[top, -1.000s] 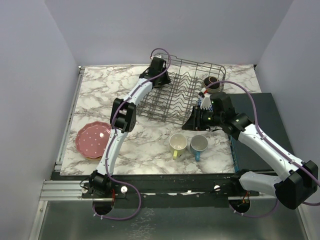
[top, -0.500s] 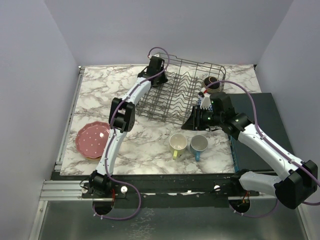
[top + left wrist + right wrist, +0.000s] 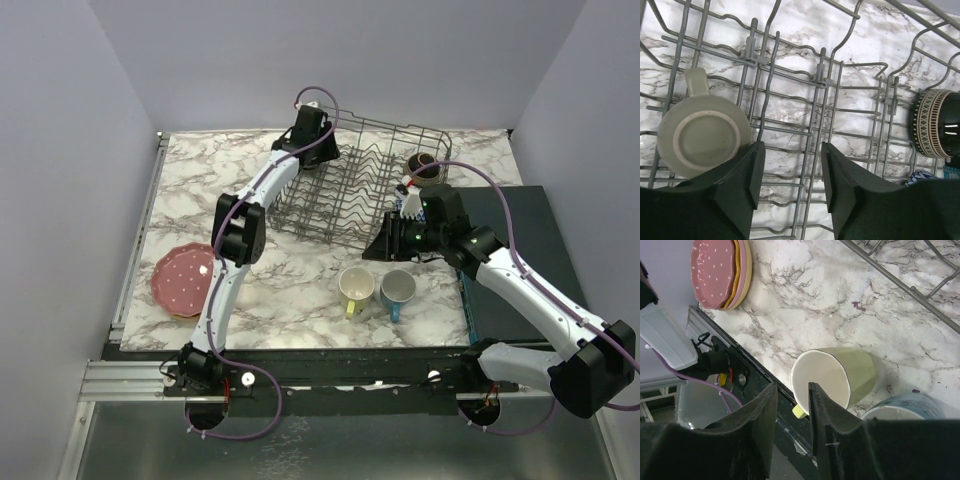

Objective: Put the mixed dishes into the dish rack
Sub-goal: Move the cup to the dish rack.

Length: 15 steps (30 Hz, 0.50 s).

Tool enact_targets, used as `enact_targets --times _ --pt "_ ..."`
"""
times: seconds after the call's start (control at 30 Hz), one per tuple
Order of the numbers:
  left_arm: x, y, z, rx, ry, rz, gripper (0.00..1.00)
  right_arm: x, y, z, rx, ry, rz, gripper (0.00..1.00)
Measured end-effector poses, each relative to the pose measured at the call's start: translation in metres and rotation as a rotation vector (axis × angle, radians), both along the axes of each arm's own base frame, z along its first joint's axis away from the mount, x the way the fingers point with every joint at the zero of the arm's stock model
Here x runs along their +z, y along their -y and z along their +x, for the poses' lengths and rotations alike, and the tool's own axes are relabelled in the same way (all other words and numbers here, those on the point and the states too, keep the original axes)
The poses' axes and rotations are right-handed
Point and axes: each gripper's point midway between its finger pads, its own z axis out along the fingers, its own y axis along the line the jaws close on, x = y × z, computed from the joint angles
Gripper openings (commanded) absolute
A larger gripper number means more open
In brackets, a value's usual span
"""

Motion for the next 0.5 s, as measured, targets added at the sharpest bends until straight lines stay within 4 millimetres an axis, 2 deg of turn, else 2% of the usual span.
enact_targets --times 0.23,0.5 --pt "0.039 -0.005 -0.013 -0.012 0.033 -0.005 0.61 0.001 0.001 -0.001 0.010 0.005 -0.013 0.39" --pt "0.063 -0.009 -0.037 -0.044 0.031 -0.014 0.63 -0.004 0.009 0.003 -0.007 0.023 -0.068 0.39"
